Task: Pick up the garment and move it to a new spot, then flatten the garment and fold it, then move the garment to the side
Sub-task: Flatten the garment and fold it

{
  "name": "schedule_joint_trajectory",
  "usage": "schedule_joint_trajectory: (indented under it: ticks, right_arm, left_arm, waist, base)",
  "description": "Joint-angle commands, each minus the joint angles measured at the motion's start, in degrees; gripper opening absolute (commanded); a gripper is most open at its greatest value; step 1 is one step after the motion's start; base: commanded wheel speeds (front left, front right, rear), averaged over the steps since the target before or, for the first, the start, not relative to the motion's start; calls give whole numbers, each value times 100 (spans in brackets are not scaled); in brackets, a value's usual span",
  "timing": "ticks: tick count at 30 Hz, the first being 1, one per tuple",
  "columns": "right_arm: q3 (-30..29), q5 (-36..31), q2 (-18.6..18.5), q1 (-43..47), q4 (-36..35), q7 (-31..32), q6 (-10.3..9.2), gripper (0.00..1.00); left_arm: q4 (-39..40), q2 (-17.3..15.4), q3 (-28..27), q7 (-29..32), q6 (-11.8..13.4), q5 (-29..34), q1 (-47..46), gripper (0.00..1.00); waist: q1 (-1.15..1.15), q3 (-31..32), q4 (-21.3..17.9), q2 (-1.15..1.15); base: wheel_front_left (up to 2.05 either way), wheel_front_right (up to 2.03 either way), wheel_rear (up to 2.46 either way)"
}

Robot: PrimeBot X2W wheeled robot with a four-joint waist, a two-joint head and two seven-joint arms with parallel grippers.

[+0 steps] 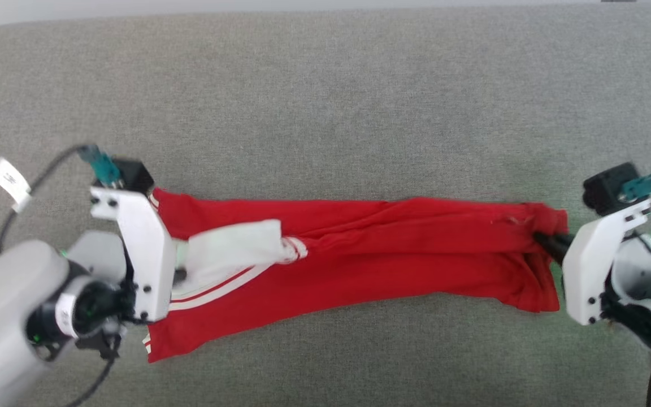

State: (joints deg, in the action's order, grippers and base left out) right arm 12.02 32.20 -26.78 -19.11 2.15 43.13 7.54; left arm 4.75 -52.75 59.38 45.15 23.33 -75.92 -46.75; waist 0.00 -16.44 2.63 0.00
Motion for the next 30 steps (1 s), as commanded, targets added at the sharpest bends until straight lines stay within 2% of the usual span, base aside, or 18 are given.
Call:
schedule_joint_trajectory:
  ticks: [1, 2, 3, 4, 6, 11, 22, 30]
  right_arm:
    - [8, -52, 42, 43, 42, 18, -9, 100]
    - [6, -41, 122, 28, 101, -13, -9, 100]
    - [15, -47, 173, 16, 160, -36, -7, 100]
    - [18, -100, 187, 7, 210, -43, -7, 100]
    - [12, -113, 233, 35, 249, -36, -8, 100]
    - [-133, -82, 220, 226, 24, 44, -7, 100]
    - [-1190, -60, 436, 1025, -824, 240, -7, 100]
    - [-1626, -92, 685, 1120, -598, 341, -7, 100]
  left_arm:
    - [-107, 32, 30, -58, -48, 1, 100, 19]
    - [-263, 98, 17, -146, -111, -31, 159, 34]
    - [-432, 175, -11, -221, -169, -123, 234, 44]
    - [-554, 208, -2, -324, -265, -70, 272, 100]
    - [-807, 315, -70, -517, -372, -147, 391, 100]
    - [-964, 325, -190, -1040, -668, -105, 569, 100]
    - [-455, -75, -634, -2748, -858, 161, 1253, 100]
    - [-172, -244, -973, -4317, -917, 423, 1877, 100]
  waist:
    - [0, 28, -2, 0]
    - [0, 52, -1, 0]
    - [0, 81, 1, 0]
    - [0, 105, -6, 0]
    - [0, 159, -1, 0]
    - [0, 309, 23, 0]
    - [0, 576, 121, 0]
    - [0, 595, 276, 0]
  base:
    - [0, 0, 0]
    - [0, 0, 0]
    - [0, 0, 0]
    - [0, 0, 0]
    - [0, 0, 0]
    - [0, 0, 0]
    - [0, 0, 0]
    - [0, 0, 0]
